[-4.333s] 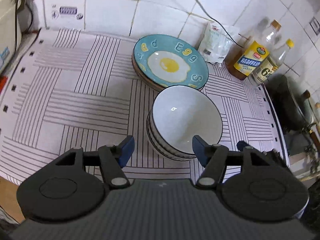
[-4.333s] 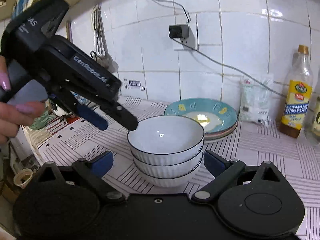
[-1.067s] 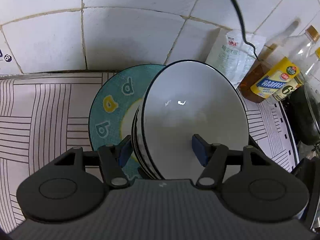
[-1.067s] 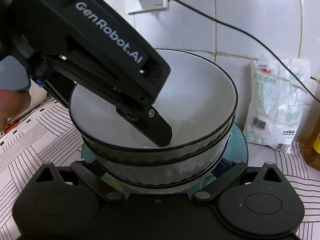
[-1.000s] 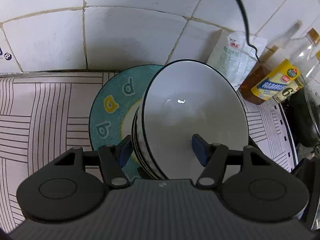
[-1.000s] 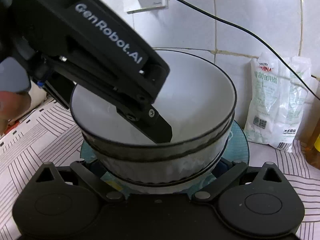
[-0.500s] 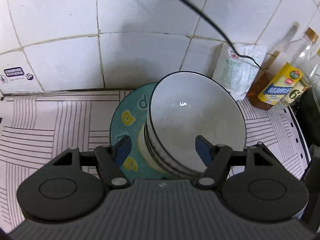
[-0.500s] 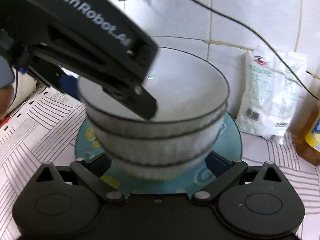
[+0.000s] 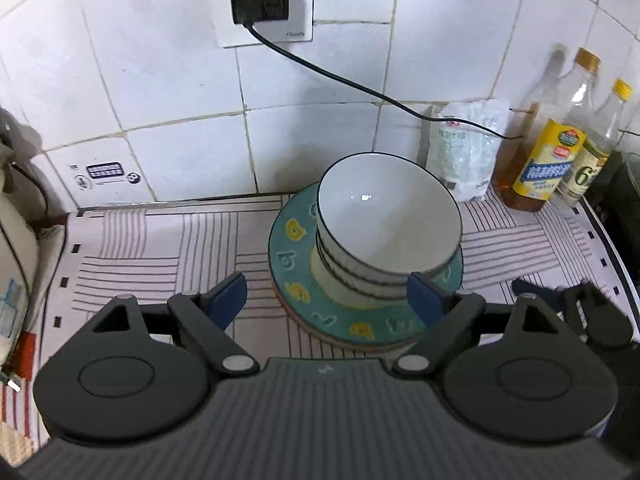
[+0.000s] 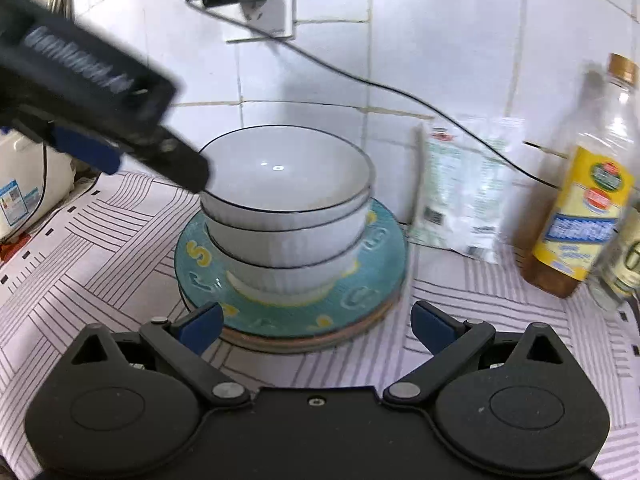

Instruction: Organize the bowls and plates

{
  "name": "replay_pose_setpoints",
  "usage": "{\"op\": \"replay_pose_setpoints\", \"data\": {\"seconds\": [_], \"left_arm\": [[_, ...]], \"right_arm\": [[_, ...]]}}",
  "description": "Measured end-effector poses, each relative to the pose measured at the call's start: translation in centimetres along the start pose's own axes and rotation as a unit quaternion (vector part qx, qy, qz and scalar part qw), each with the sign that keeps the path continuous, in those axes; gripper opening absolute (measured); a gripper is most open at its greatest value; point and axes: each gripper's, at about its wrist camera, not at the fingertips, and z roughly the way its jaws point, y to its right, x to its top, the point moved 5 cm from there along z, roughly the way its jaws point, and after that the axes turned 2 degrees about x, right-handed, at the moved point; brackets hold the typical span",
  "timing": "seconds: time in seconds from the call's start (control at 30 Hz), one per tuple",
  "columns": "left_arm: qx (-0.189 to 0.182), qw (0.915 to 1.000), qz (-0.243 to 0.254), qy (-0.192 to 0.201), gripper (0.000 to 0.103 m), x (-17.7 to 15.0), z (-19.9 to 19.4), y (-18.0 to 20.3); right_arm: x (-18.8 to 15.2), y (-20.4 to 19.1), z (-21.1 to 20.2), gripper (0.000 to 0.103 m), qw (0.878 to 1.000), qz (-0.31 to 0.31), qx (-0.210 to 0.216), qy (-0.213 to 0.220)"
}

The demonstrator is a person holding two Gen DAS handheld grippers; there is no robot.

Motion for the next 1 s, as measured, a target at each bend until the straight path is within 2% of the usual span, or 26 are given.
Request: {"op": "replay_pose_setpoints", "data": {"seconds": [0.13,0.3,0.47,0.57,0.83,1.0], "left_arm": [[0.007,0.9999,0.012,0.002,0.089,-1.1,-2.2,-0.2],[0.008,0.9999,0.004,0.009,0.093,-1.7,-4.8,-0.5],[0.008,0.9998,-0.005,0.019,0.102,-2.6,-7.7,-0.5],[0.025,0.9990,-0.002,0.038,0.103,-3.5,-9.7,-0.4],[0.039,0.9972,-0.055,0.031,0.103,-6.0,-13.5,-1.9],[0.047,0.9956,-0.076,0.029,0.103,-7.5,-16.1,-2.5]], "right_arm": [[-0.1,1.2,-1.8,0.102,1.000,0.004,-0.010,0.003],[0.0,1.7,-3.5,0.102,0.999,0.031,-0.018,0.002],[0.5,1.0,-5.7,0.102,0.999,0.031,-0.024,0.004],[0.8,0.1,-7.8,0.102,0.999,0.020,-0.023,0.014],[0.3,-1.5,-12.2,0.102,0.999,0.011,-0.030,0.017],[0.0,-1.9,-15.1,0.102,0.999,0.029,-0.044,0.013]]}}
